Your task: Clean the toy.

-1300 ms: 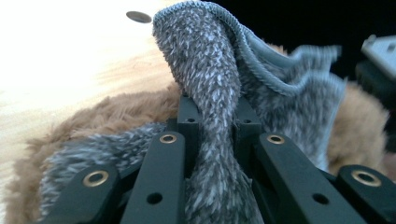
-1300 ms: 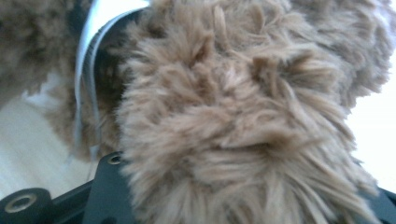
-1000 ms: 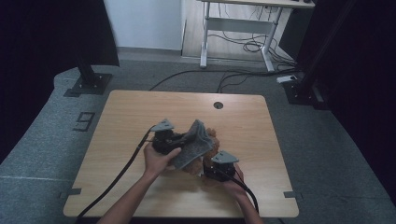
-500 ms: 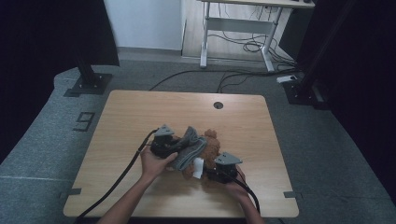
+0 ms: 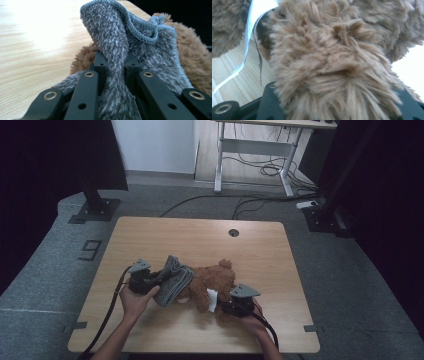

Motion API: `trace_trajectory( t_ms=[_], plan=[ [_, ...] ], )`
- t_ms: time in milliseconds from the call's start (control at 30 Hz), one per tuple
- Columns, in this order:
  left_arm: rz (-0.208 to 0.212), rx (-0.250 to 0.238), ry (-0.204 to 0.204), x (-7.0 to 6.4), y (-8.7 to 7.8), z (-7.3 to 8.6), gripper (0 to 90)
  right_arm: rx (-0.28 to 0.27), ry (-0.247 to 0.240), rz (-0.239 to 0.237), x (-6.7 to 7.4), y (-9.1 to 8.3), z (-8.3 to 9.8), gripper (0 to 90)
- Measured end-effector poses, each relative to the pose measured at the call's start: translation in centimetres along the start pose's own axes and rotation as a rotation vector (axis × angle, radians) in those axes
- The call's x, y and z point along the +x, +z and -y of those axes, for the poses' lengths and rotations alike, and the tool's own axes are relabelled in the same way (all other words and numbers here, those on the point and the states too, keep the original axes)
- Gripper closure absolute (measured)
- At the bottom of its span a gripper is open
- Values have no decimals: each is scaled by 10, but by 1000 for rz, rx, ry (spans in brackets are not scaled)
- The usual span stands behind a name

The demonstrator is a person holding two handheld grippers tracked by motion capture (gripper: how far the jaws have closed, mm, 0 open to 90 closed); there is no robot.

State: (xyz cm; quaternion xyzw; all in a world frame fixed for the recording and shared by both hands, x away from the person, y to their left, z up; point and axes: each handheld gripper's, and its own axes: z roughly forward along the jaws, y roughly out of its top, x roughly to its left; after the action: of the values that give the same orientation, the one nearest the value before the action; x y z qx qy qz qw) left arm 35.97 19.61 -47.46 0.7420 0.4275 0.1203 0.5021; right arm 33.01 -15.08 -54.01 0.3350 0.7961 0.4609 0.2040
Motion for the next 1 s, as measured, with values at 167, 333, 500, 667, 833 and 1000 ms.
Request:
trace_trajectory(
  t_ms=[167, 333, 500, 667, 833, 1000],
  plan=[
    [67, 7, 28, -24, 16, -20, 770, 1, 6, -5, -2, 0, 0, 462],
    [129, 26, 76, -55, 43, -39, 771, -1, 3, -6, -2, 0, 0, 462],
    [185, 37, 115, -92, 70, -52, 769, 0, 0, -10, -2, 0, 1, 462],
    [172, 88, 149, -106, 93, -49, 769, 1, -2, -5, -1, 0, 1, 463],
    [112, 89, 183, -91, 82, -43, 768, 7, -11, -4, -1, 0, 1, 464],
    [55, 86, 115, -53, 62, -32, 769, 3, -5, -8, -2, 1, 1, 464]
  ],
)
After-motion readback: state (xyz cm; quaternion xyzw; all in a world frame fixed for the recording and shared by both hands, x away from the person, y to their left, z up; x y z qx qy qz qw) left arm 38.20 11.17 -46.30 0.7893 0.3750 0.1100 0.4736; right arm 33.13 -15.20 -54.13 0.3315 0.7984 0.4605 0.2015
